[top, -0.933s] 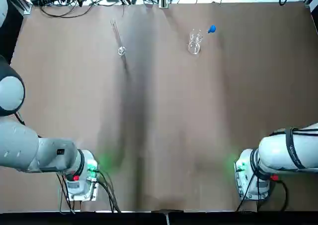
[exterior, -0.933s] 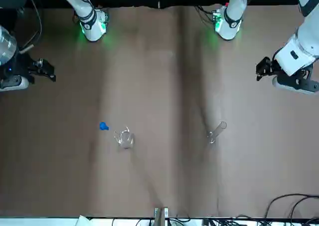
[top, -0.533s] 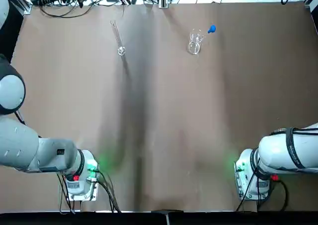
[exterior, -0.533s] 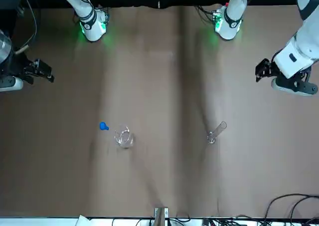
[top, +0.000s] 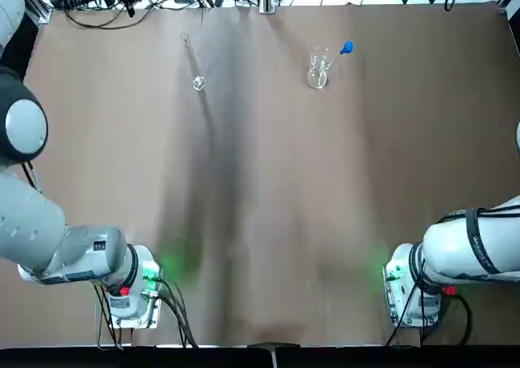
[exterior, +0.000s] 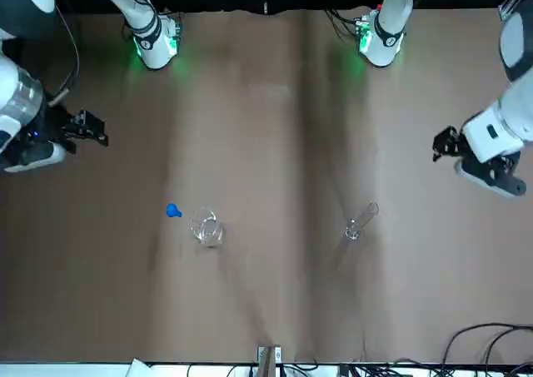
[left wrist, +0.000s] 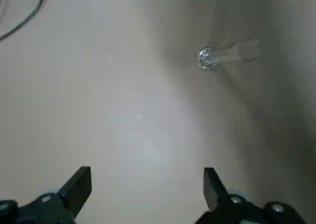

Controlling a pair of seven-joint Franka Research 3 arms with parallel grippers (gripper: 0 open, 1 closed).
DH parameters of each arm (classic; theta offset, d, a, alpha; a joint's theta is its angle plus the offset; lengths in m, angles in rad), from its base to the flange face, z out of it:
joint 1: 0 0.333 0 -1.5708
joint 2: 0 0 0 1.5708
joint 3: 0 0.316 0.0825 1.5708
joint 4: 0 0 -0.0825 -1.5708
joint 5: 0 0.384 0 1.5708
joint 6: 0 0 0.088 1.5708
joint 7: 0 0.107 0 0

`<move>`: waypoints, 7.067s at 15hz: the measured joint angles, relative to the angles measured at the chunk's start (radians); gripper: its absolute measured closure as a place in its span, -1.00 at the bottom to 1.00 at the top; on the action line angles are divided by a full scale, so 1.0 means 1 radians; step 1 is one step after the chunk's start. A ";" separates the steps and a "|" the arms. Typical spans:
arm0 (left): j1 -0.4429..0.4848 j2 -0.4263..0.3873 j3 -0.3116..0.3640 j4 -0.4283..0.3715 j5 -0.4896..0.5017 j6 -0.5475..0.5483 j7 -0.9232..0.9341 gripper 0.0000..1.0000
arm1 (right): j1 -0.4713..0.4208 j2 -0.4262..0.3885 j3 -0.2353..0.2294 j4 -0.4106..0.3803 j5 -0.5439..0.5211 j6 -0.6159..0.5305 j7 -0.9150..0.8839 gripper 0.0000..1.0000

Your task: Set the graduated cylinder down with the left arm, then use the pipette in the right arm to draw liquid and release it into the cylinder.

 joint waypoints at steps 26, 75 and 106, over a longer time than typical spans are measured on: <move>0.297 0.588 -0.001 0.023 -0.937 0.196 1.878 -1.00 | 0.056 0.356 -0.004 -0.123 0.451 0.459 -0.016 -0.49; 0.162 0.875 -0.002 0.000 -1.409 0.037 2.371 -0.03 | 0.082 0.362 -0.009 -0.072 0.322 0.443 0.005 0.76; -0.063 0.868 -0.069 0.003 -1.690 0.227 2.368 0.31 | 0.328 0.360 -0.003 0.077 -0.192 0.285 0.380 0.76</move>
